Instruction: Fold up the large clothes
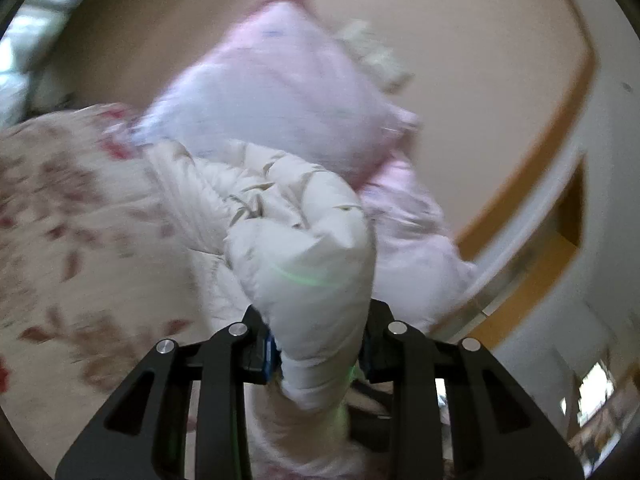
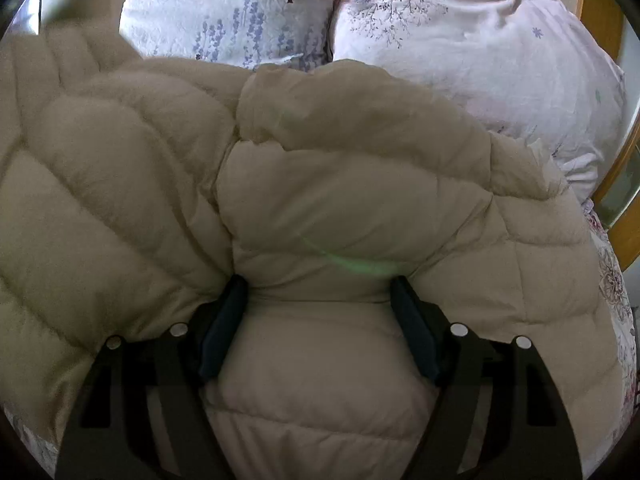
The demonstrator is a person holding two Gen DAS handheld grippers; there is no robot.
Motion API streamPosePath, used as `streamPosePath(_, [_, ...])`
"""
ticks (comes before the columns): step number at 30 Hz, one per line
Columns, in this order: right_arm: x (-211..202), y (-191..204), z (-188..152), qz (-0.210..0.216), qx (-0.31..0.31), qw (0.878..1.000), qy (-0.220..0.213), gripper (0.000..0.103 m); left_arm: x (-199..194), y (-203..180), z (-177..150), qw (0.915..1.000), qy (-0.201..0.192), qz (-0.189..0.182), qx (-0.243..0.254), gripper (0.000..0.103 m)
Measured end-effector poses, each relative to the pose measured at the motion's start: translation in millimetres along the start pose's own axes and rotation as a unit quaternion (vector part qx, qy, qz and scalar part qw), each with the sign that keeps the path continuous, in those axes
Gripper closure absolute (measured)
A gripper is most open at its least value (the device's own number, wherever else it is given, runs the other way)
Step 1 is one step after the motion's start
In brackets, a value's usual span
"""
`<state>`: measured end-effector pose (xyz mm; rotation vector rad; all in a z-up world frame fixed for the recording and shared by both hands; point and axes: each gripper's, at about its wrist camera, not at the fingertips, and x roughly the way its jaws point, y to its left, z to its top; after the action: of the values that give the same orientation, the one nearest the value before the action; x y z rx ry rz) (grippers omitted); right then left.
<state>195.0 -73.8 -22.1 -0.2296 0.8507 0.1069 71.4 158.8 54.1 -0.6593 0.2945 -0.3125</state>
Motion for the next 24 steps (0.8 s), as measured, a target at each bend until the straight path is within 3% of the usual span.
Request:
streamPosePath(2, [0,0,0,0.002,0.001,1.000,0.002,0.028,10,-22,-2,0.9988,0.008,-0.042,0.025,0.073])
streamPosePath(5, [2,-5,4,0.014,0.005,1.000,0.005,0.027,32,-66,-12,0.9900,0.038,-0.119,0.064,0.073])
streamPosePath(8, [-2,-22,6,0.054,0.020,0.998,0.008,0.027,60,-106,-35,0.9798,0.077,-0.154,0.101,0.073])
streamPosePath(12, [-32,-76,-11,0.096,0.051,0.994,0.001,0.025,87,-129,-61,0.9709,0.116,-0.163,0.132,0.073])
streamPosePath(17, [-84,-169,-48,0.053,0.142,0.988,-0.041,0.024,113,-135,-86,0.9654,0.160,-0.150,0.141,0.073])
streamPosePath(19, [-94,-206,-62,0.034,0.197,0.979,-0.049,0.024,121,-136,-92,0.9634,0.170,-0.148,0.145,0.073])
streamPosePath(22, [-83,-250,-77,0.079,0.279,0.957,-0.027,0.026,124,-137,-94,0.9610,0.179,-0.149,0.149,0.073])
streamPosePath(23, [-80,-255,-80,0.096,0.288,0.952,-0.023,0.031,121,-137,-96,0.9606,0.180,-0.150,0.150,0.073])
streamPosePath(24, [-72,-258,-80,0.115,0.293,0.949,-0.016,0.044,119,-138,-97,0.9601,0.181,-0.150,0.151,0.073])
